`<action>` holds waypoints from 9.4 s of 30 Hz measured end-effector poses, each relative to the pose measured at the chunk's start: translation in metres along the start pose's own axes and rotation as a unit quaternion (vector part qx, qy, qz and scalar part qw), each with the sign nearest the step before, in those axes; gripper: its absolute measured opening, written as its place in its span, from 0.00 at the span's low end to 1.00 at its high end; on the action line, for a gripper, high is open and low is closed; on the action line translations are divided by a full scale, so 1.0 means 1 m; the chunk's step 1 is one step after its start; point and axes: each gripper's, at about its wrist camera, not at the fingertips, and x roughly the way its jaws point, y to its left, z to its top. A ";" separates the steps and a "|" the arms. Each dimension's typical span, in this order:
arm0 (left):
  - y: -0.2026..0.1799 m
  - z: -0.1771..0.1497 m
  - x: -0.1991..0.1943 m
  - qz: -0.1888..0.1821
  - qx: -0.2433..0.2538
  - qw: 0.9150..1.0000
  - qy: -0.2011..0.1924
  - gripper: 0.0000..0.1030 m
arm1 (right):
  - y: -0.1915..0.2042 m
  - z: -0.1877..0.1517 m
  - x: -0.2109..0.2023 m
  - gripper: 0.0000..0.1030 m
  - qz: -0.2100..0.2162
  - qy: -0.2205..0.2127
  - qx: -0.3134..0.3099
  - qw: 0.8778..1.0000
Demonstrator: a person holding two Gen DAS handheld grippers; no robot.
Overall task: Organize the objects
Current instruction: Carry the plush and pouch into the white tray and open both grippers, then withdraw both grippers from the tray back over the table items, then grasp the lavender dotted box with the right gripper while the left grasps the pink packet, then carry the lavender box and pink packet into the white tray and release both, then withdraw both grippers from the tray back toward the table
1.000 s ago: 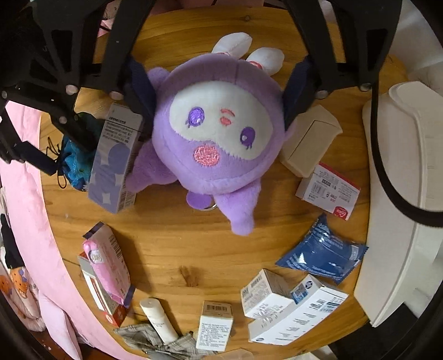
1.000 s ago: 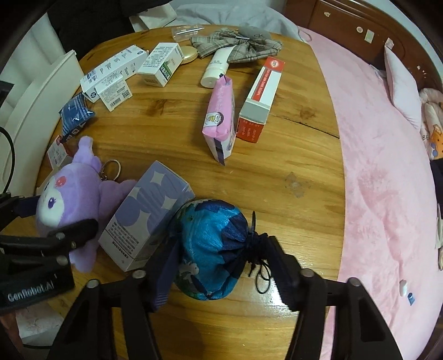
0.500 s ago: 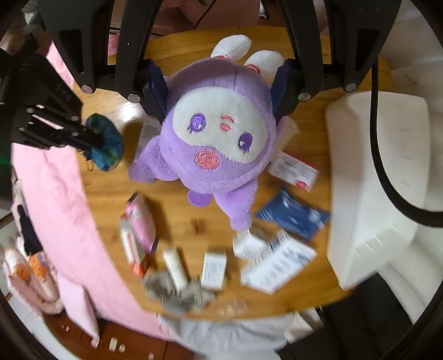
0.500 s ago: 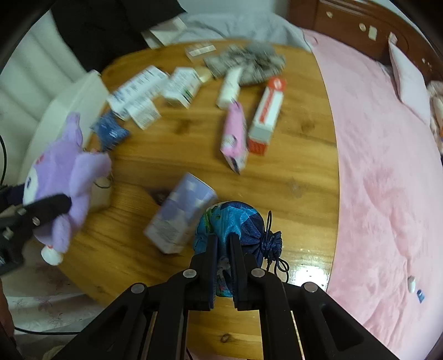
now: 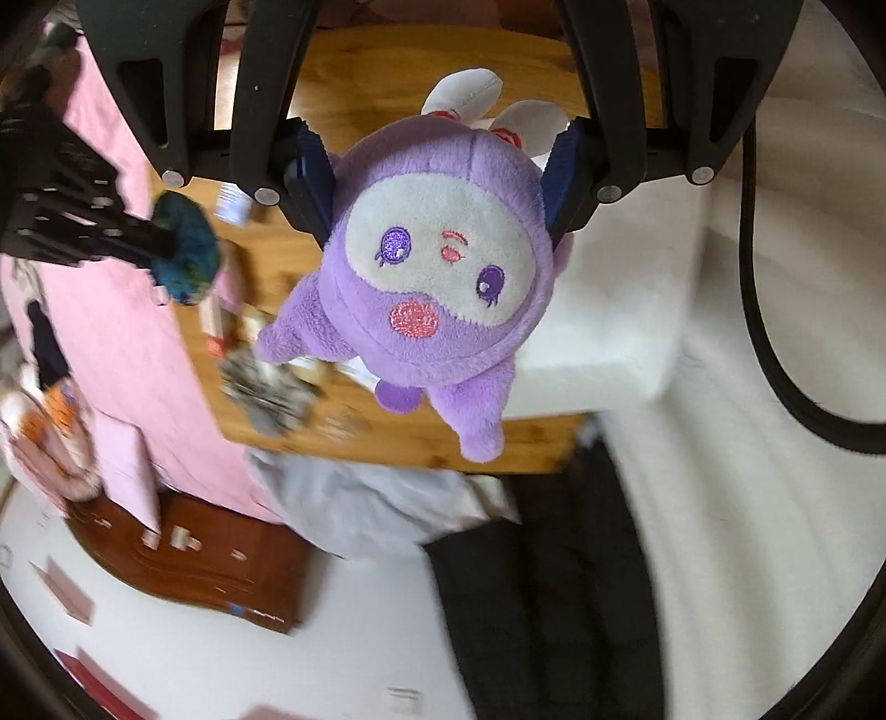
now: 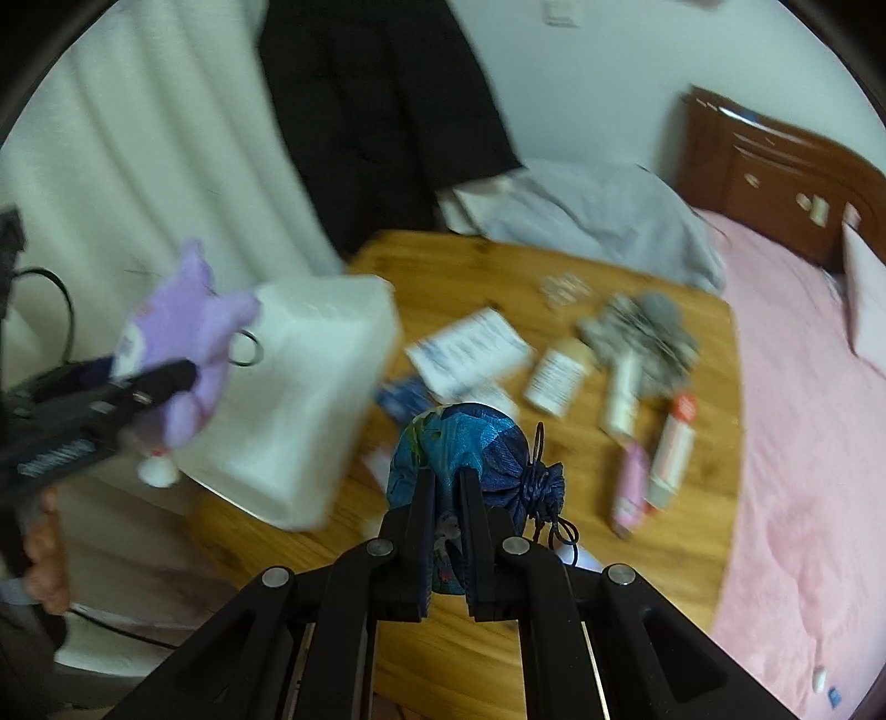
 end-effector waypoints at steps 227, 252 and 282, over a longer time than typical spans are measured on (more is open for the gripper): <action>0.128 -0.025 0.098 -0.004 -0.012 0.990 0.140 0.47 | 0.184 0.044 0.128 0.36 -0.023 0.095 -0.023 0.995; 0.125 0.002 0.065 -0.023 -0.028 0.996 0.087 0.58 | 0.182 0.042 0.077 0.53 -0.081 0.013 -0.014 0.997; -0.011 0.066 0.033 -0.103 0.081 0.991 0.009 0.63 | 0.063 0.016 -0.032 0.65 -0.244 -0.089 0.109 0.960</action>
